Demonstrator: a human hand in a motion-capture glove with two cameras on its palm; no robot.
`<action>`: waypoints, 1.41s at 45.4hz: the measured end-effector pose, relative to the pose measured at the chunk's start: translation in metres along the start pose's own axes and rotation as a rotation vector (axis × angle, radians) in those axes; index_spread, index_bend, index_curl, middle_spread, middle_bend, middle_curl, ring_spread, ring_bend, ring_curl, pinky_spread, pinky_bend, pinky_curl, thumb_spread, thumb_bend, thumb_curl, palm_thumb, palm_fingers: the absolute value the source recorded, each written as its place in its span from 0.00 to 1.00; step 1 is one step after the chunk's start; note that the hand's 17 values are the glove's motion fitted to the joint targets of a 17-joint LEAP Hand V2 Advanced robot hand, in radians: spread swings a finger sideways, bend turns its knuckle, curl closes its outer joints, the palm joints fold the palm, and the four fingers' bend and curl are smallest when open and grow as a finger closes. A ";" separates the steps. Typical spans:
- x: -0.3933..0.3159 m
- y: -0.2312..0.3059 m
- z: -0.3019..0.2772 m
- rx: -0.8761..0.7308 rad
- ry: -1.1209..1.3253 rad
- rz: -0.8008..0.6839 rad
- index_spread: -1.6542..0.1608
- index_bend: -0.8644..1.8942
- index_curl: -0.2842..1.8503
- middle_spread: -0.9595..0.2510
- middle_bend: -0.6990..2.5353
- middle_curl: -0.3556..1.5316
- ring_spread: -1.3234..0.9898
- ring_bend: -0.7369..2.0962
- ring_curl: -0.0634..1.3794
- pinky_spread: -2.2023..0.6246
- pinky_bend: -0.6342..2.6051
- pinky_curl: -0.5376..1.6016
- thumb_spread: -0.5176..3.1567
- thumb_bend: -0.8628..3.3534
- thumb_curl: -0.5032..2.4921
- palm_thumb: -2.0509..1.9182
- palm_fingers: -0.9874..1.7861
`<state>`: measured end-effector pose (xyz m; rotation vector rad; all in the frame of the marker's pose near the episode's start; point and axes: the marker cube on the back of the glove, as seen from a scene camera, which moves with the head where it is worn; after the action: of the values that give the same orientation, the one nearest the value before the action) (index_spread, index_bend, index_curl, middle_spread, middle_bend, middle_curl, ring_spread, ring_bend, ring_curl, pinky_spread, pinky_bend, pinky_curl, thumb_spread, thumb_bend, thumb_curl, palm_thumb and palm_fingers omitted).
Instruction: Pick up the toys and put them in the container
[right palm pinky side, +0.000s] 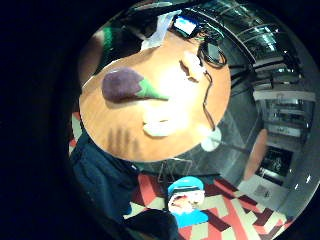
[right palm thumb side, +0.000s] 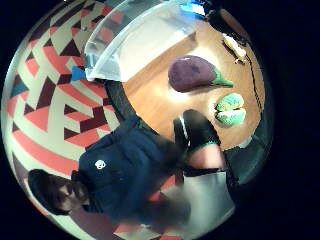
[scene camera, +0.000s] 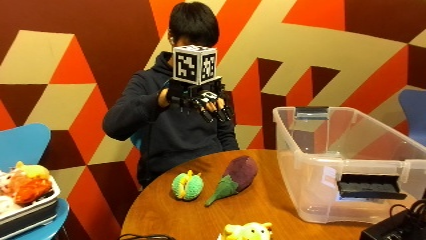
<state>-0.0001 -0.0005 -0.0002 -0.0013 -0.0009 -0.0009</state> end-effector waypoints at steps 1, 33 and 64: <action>0.000 0.000 0.000 -0.001 0.000 -0.001 0.86 0.38 0.15 0.78 0.28 0.21 0.56 0.33 0.05 0.78 0.33 0.29 0.25 0.25 0.18 0.58 0.46; -0.019 -0.117 0.148 -0.231 -0.008 -0.083 0.77 0.35 0.20 0.78 0.25 0.28 0.57 0.33 0.14 0.79 0.46 0.40 0.46 0.24 0.24 0.59 0.29; -0.064 -0.103 -0.036 0.468 -0.281 -0.293 0.71 0.55 0.25 0.60 0.54 0.49 0.40 0.71 0.43 0.65 0.50 0.46 0.28 0.28 0.36 0.70 0.76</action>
<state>-0.0638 -0.1032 -0.0360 0.4671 -0.2823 -0.2935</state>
